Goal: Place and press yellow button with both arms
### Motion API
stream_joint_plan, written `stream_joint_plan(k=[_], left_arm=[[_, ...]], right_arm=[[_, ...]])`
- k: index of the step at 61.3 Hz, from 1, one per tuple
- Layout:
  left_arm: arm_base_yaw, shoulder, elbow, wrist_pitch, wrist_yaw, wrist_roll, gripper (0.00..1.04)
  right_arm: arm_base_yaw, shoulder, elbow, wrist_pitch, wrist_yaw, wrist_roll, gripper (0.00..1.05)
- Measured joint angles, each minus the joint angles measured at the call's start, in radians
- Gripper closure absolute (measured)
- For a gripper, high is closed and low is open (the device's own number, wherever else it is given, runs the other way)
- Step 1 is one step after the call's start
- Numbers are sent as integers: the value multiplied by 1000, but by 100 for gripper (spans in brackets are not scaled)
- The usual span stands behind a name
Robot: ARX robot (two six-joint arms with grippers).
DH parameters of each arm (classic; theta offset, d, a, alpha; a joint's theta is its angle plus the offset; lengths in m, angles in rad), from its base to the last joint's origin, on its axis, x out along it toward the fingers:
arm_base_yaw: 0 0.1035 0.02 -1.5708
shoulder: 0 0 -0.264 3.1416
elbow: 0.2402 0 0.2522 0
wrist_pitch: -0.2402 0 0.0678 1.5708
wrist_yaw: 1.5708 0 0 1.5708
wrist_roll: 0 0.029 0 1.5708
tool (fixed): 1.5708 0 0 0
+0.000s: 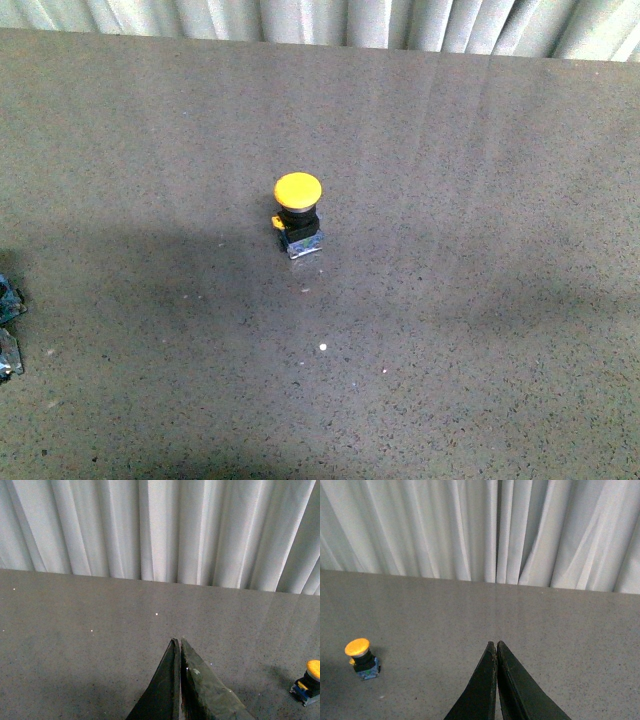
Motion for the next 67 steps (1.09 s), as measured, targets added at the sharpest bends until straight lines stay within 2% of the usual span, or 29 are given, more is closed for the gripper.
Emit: stream_joint_plan(k=[6, 29, 31, 42, 59, 63, 67], left_arm=[[0, 0, 0, 0, 0, 0, 103], [0, 0, 0, 0, 0, 0, 103], [0, 0, 0, 0, 0, 0, 103], [0, 0, 0, 0, 0, 0, 73], [0, 0, 0, 0, 0, 0, 20], [0, 0, 0, 0, 0, 0, 8], [0, 0, 0, 0, 0, 2, 10]], right_arm=[[0, -127, 0, -153, 1, 0, 103], [0, -160, 0, -163, 1, 0, 103], [0, -160, 0, -163, 1, -2, 100], [0, -160, 0, -163, 1, -2, 68], [0, -160, 0, -163, 1, -2, 15], [0, -160, 0, -163, 1, -2, 8], [0, -161, 0, -163, 1, -2, 9]])
